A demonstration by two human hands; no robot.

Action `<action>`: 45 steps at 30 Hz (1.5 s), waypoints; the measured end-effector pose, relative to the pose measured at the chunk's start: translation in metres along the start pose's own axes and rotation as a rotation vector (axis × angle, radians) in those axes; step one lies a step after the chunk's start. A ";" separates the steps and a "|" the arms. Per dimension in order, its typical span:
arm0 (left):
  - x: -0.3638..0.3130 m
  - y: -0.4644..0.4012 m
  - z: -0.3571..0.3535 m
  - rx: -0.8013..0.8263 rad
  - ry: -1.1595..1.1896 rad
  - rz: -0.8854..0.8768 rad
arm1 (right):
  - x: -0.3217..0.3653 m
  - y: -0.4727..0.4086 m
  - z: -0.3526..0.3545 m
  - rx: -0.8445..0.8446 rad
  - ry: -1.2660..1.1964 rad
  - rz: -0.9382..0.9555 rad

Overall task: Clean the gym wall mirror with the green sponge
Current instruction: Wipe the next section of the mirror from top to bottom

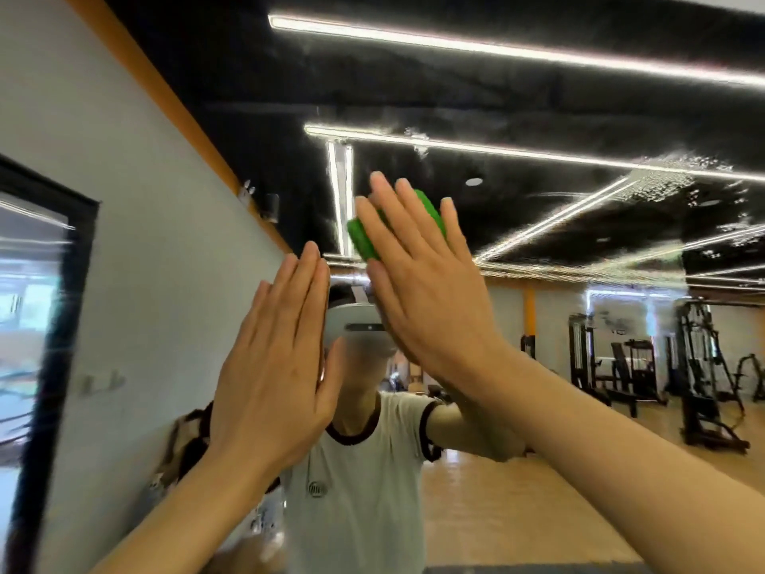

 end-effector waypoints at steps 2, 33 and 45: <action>0.000 -0.001 0.000 -0.004 -0.006 -0.003 | -0.043 0.016 0.013 0.028 -0.018 -0.143; 0.000 -0.001 0.004 -0.013 0.001 -0.009 | -0.038 0.066 0.026 0.242 -0.031 0.345; 0.001 0.000 0.004 -0.037 0.023 -0.030 | 0.011 0.164 0.015 0.248 0.024 0.527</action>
Point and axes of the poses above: each hand's wrist, its own y-axis away from the middle knuckle, its own z-axis out of the back of the hand, x = y × z, the point moved 1 cm from there along -y, towards the middle knuckle, and after that the axes turned 3 degrees about x, right-handed, at the moved point
